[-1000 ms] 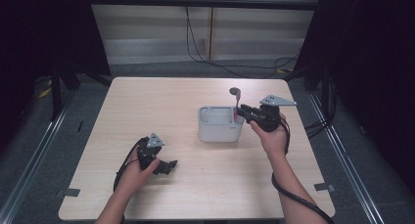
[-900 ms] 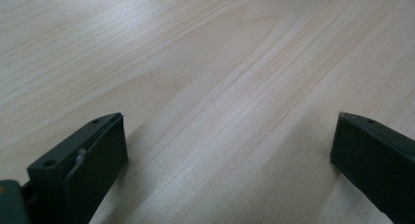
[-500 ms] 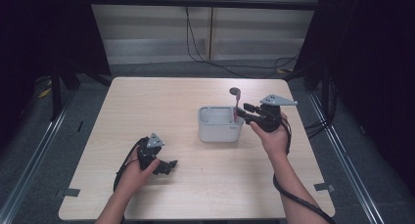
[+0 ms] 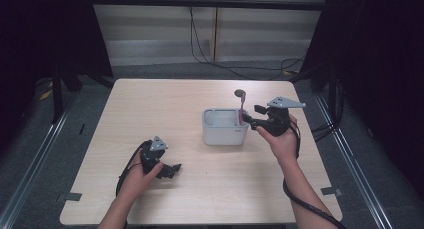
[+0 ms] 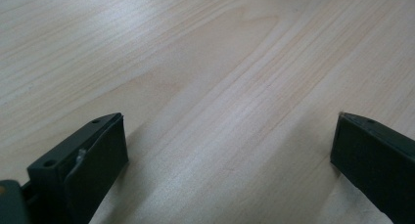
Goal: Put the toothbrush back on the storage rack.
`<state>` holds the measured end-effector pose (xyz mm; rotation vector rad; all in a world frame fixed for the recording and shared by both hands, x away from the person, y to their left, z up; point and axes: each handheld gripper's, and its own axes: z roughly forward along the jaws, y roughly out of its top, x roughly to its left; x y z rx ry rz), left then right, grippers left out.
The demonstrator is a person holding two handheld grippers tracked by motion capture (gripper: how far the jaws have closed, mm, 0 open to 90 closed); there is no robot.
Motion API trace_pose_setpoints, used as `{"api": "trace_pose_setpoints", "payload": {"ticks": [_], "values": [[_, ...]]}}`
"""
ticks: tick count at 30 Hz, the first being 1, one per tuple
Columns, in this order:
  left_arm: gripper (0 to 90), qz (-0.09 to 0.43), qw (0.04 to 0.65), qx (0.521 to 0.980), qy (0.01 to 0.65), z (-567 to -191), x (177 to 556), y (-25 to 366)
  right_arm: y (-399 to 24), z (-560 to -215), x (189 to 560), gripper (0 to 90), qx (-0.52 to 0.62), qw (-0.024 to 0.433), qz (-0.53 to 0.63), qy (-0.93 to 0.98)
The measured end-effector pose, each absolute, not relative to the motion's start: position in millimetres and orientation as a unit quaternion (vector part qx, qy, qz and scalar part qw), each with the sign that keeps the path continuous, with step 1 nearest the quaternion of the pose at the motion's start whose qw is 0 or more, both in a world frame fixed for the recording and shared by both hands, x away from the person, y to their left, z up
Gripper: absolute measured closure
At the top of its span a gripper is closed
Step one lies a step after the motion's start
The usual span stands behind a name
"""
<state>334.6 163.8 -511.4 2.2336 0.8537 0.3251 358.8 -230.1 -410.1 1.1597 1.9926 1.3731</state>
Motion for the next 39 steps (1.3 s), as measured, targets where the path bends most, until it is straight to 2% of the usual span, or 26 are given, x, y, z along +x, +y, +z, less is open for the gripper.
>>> {"api": "trace_pose_setpoints", "payload": {"ticks": [3,14,39], "values": [[0.0,0.126,0.356,0.865,0.33,-511.3,334.7,163.8,-231.2,-409.4,356.4,31.3,0.42,0.226,0.498,0.724],[0.0,0.126,0.356,0.865,0.33,-511.4,334.6,163.8,-235.8,-408.7,346.4,23.9,0.412,0.224,0.486,0.737],[0.0,0.125,0.357,0.864,0.332,-511.5,334.4,163.6,-253.5,-436.4,325.4,20.7,0.406,0.209,0.464,0.759]]}}
